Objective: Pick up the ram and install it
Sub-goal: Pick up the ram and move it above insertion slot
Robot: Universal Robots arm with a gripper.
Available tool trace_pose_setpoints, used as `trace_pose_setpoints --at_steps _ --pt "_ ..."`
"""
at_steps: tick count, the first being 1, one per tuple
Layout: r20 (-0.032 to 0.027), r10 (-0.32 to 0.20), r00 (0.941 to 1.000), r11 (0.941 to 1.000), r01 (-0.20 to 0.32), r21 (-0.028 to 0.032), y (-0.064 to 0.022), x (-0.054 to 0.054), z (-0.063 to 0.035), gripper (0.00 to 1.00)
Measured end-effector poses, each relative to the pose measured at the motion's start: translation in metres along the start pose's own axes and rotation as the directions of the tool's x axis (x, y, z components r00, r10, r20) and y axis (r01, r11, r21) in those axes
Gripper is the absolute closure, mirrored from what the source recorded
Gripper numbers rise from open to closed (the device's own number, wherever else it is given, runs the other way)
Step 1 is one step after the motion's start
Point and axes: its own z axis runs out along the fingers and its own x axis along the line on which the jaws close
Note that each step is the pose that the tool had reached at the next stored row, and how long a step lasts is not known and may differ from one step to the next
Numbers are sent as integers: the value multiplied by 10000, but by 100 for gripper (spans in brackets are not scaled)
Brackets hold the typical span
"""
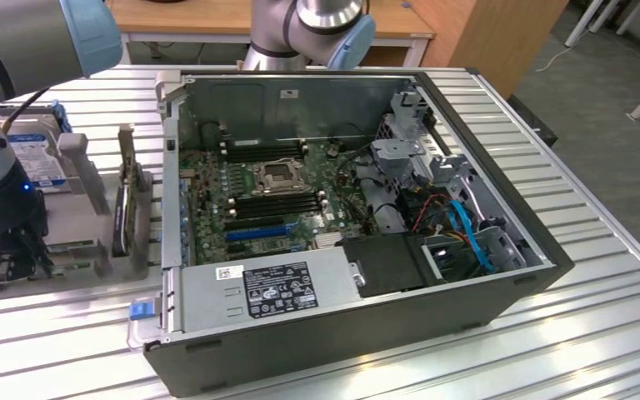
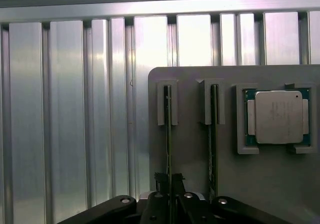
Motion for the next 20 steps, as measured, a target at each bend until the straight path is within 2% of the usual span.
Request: trace_pose_setpoints --at_steps 4,6,20 --pt "2 1 10000 10000 -1 3 0 0 -7 86" --pt "1 1 10000 10000 -1 1 1 2 -50 86" --pt "-3 -130 9999 9999 130 5 13 19 -523 86"
